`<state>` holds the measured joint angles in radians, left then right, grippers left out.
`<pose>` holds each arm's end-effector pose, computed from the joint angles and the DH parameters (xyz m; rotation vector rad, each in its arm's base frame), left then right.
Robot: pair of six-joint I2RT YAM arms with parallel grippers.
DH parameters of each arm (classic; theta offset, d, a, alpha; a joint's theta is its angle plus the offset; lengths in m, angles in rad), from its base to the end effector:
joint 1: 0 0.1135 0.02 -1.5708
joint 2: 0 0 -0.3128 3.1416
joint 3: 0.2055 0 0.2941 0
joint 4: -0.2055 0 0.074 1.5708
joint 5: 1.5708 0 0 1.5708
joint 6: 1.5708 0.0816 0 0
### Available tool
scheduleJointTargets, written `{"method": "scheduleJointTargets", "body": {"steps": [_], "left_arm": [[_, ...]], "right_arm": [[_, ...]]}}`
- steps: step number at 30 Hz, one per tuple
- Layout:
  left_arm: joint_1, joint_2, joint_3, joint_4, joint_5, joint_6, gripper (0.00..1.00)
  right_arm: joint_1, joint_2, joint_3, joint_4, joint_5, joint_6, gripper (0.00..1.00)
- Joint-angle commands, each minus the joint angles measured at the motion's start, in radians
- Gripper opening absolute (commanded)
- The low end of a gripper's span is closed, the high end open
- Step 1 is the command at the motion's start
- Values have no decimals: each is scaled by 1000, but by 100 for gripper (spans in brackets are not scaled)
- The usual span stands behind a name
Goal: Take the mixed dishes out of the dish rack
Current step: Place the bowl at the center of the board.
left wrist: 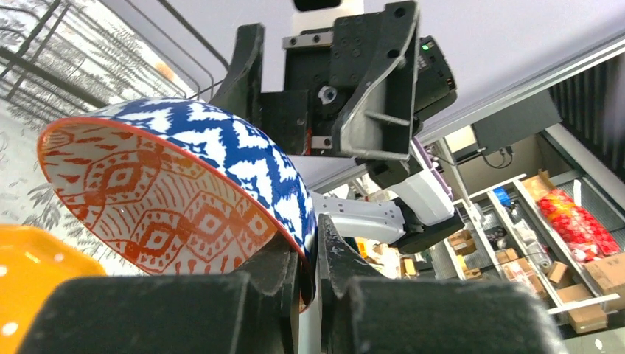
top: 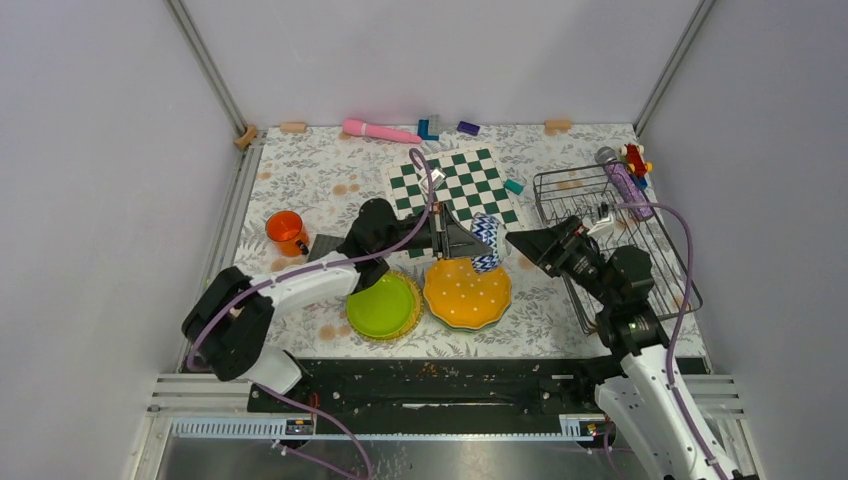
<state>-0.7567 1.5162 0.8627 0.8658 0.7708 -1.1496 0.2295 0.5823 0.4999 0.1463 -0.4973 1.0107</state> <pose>0.2500 -0.3143 0.3264 0.4779 1.7324 -1.9986 0.1820 0.0825 0.3309 0.2113 1.6646 1.3380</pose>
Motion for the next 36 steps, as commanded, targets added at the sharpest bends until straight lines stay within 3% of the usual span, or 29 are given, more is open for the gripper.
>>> {"method": "scheduleJointTargets", "body": {"steps": [1, 6, 12, 18, 23, 29, 33, 36], "left_arm": [[-6, -144, -13, -150, -66, 177, 0], [-19, -272, -8, -514, -219, 375, 0], [-73, -419, -6, -836, -528, 534, 0], [-114, -460, 84, -1186, -1010, 621, 0], [-104, -391, 198, -1362, -1314, 618, 0], [63, -200, 382, -1459, -1347, 635, 0], [206, -37, 527, -1484, -1252, 677, 0], [298, 105, 661, -1515, -1224, 700, 6]], "right_arm": [[5, -80, 18, -67, 87, -21, 100], [5, -174, 33, -262, 194, -133, 99], [5, -259, 52, -505, 404, -266, 100], [5, -289, 56, -612, 525, -324, 100], [5, -280, 45, -619, 530, -350, 100], [6, -256, 54, -650, 530, -361, 100], [5, -256, 50, -649, 537, -361, 100], [5, -249, 50, -647, 545, -370, 100]]}}
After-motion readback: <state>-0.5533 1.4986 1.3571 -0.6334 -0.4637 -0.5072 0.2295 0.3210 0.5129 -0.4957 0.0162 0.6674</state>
